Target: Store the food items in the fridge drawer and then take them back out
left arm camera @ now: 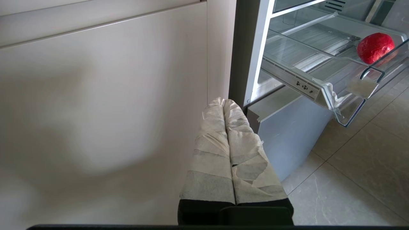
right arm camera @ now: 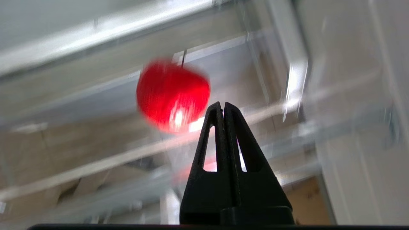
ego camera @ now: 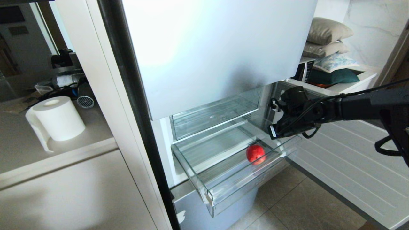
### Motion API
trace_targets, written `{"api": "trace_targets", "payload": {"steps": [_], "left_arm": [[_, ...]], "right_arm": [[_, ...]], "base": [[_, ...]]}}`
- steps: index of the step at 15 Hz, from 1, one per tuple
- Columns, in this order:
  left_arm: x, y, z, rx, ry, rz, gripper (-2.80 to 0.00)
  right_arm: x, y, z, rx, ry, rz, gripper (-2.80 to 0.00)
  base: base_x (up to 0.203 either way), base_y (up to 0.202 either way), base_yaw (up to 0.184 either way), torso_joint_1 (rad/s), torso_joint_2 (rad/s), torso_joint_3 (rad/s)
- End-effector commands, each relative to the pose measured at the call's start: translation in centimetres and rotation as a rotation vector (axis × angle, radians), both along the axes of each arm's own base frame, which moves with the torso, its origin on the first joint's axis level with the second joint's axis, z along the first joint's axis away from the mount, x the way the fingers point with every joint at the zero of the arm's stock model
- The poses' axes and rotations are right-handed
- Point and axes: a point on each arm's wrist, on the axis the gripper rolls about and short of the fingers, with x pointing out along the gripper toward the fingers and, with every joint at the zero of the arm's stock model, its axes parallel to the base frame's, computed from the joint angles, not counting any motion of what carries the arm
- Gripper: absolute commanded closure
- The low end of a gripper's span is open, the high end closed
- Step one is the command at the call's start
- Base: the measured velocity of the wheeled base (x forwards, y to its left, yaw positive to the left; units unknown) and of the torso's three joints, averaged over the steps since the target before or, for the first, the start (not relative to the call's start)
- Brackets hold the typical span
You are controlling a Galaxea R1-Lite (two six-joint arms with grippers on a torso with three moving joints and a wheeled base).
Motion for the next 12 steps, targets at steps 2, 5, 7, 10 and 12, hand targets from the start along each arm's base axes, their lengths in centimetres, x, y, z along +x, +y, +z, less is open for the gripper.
{"api": "trace_targets", "payload": {"steps": [2, 5, 7, 10, 12], "left_arm": [[0.0, 0.0, 0.0, 0.0, 0.001, 0.001, 0.0], [0.0, 0.0, 0.0, 0.0, 0.001, 0.001, 0.0], [0.0, 0.0, 0.0, 0.0, 0.001, 0.001, 0.0], [0.0, 0.0, 0.0, 0.0, 0.001, 0.001, 0.0], [0.0, 0.0, 0.0, 0.0, 0.002, 0.001, 0.0]], "right_arm": [[2.5, 0.5, -1.5, 0.004, -0.001, -0.001, -2.8], [2.3, 1.5, -1.9, 0.001, 0.023, 0.021, -2.8], [2.0, 2.0, -2.0, 0.015, 0.052, 0.012, -2.8], [1.9, 2.8, -2.9, 0.034, 0.082, 0.0, -2.8], [1.8, 3.6, -3.4, 0.049, 0.096, -0.007, -2.8]], "base": [[0.0, 0.0, 0.0, 0.0, 0.0, 0.0], [0.0, 0.0, 0.0, 0.0, 0.0, 0.0], [0.0, 0.0, 0.0, 0.0, 0.0, 0.0], [0.0, 0.0, 0.0, 0.0, 0.0, 0.0], [0.0, 0.0, 0.0, 0.0, 0.0, 0.0]]}}
